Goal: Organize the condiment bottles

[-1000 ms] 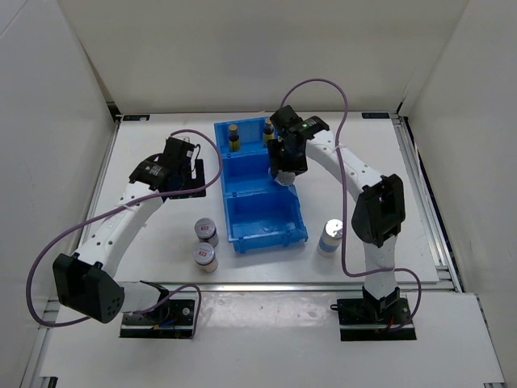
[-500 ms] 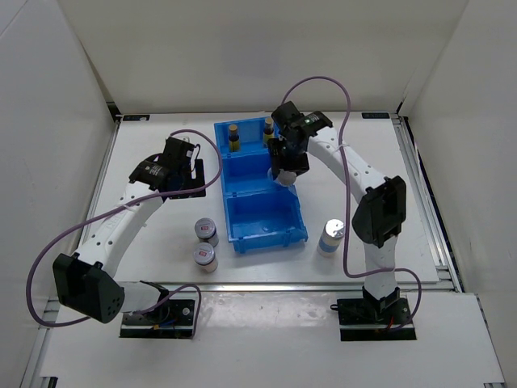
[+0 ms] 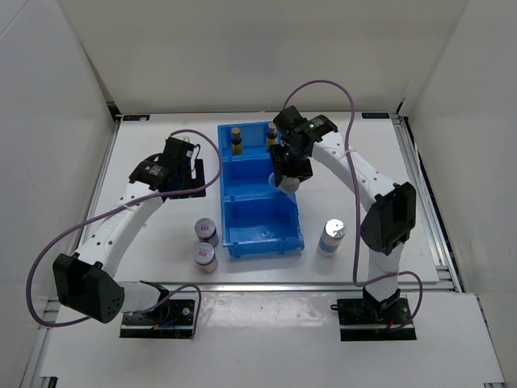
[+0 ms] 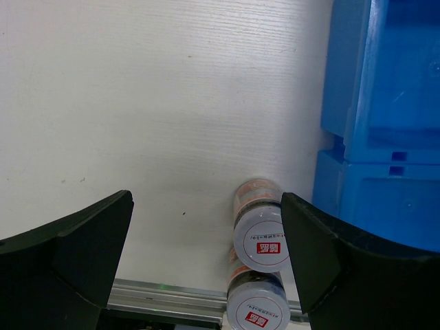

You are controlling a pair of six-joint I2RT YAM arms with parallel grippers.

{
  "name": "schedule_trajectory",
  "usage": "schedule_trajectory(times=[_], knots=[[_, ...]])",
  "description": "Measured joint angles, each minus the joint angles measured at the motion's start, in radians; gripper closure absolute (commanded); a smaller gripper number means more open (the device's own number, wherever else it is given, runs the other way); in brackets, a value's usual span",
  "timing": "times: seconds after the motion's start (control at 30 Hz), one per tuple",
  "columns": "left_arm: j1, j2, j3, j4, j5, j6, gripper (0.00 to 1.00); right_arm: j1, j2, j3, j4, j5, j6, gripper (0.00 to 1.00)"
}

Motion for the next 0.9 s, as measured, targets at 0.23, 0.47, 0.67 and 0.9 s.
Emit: schedule_trajectory(times=[0.23,0.47,0.67,0.9], knots=[[0.000,0.000,0.000,0.000,0.000,0.000,0.00,-0.012,0.075,0.126,-0.076,-0.020,-0.012,0.90],[0.000,0.000,0.000,0.000,0.000,0.000,0.00,-0.035,0.250,0.278,-0.097,-0.026,-0.024,0.88],[0.000,0.003,0.000,0.000,-0.001,0.000,0.00,-0.050,0.313,0.297,-0.137,-0.014,-0.033,0.83],[0.001,0.014,0.000,0.000,-0.001,0.000,0.00,-0.061,0.333,0.359,-0.146,-0.014,-0.043,0.62]])
